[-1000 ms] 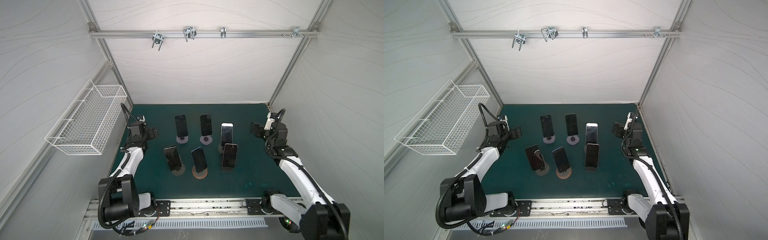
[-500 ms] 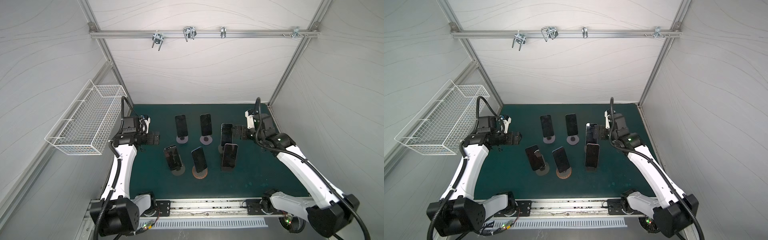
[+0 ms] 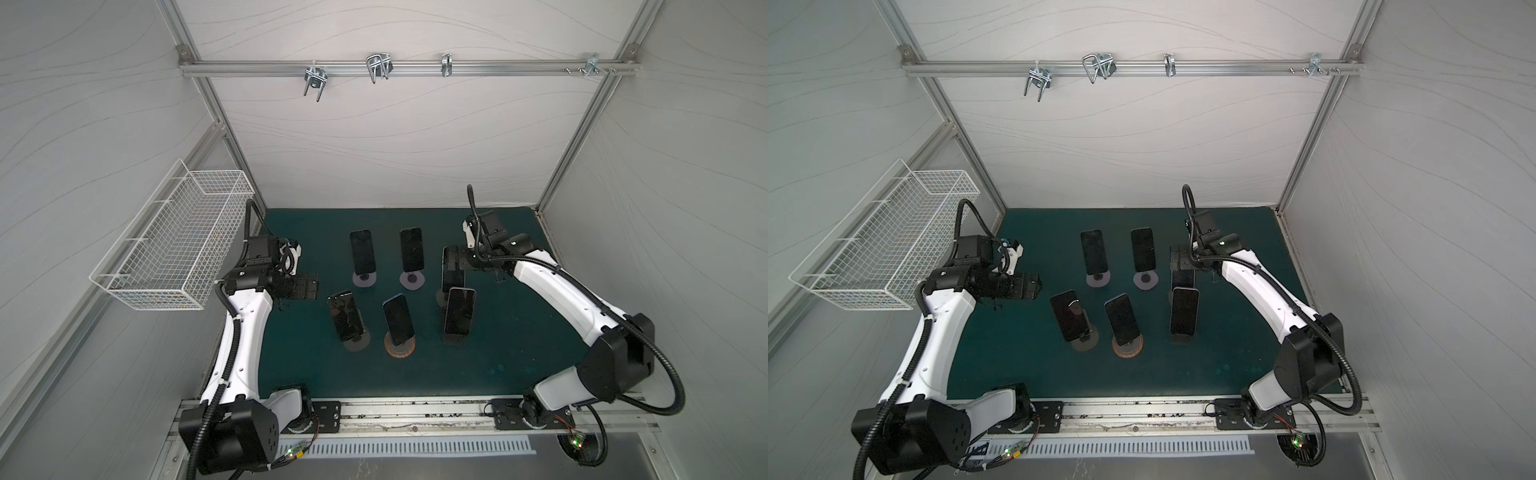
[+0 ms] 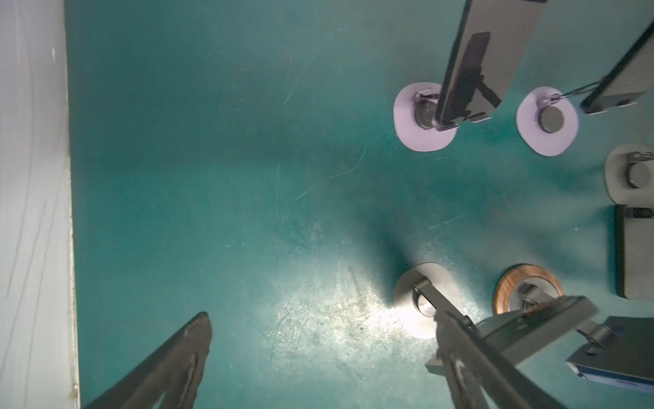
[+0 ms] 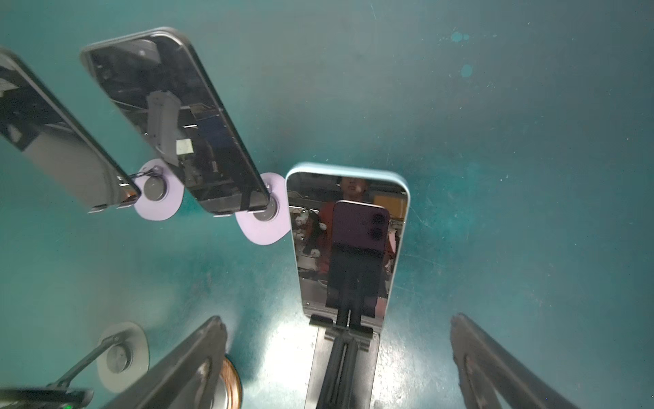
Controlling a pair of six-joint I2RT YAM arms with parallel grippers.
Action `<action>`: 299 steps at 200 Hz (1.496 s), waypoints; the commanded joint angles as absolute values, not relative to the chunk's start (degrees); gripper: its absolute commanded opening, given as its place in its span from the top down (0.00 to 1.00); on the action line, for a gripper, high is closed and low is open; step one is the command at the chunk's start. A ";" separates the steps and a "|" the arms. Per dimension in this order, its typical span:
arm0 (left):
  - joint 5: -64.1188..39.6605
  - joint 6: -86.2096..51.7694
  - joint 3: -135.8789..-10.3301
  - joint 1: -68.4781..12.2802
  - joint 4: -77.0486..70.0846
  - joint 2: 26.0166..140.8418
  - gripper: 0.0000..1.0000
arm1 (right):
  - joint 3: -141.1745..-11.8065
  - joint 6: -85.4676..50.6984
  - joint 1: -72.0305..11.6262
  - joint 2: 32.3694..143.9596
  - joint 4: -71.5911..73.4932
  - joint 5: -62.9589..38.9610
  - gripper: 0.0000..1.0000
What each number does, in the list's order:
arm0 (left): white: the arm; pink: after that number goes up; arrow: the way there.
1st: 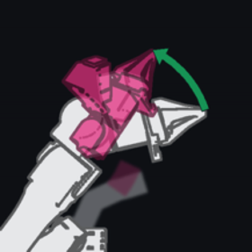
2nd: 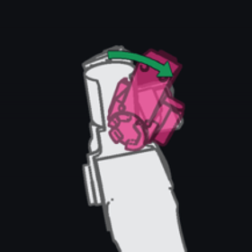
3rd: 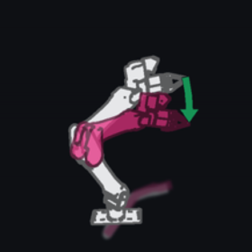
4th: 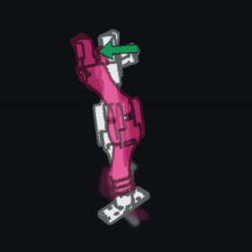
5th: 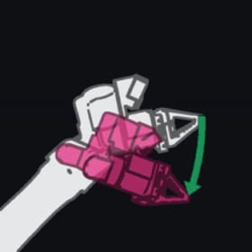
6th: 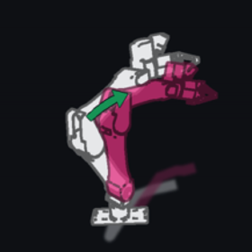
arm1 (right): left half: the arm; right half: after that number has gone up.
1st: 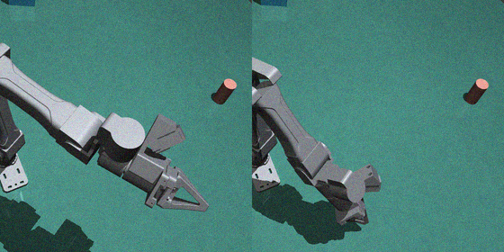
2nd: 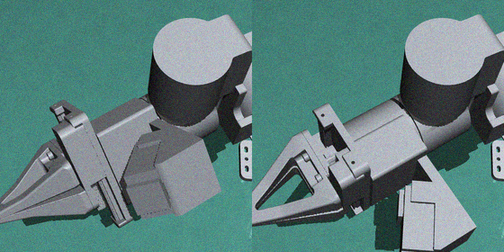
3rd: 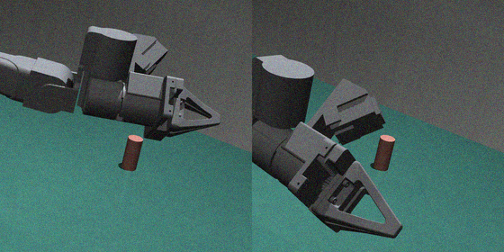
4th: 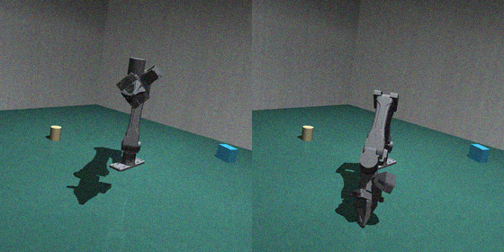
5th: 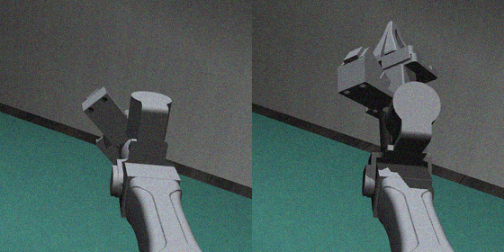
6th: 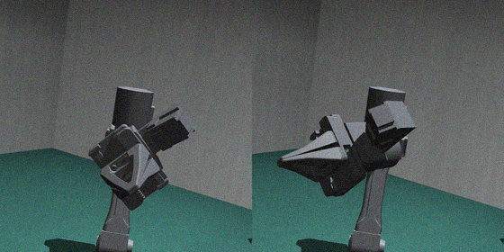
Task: Remove the phone from the phone stand
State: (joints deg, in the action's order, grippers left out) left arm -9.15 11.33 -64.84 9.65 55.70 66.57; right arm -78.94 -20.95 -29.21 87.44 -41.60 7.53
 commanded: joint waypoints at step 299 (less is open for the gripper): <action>-9.72 9.93 -67.37 9.56 57.31 68.33 0.00 | -85.17 -22.88 -27.56 91.20 -46.27 14.31 0.35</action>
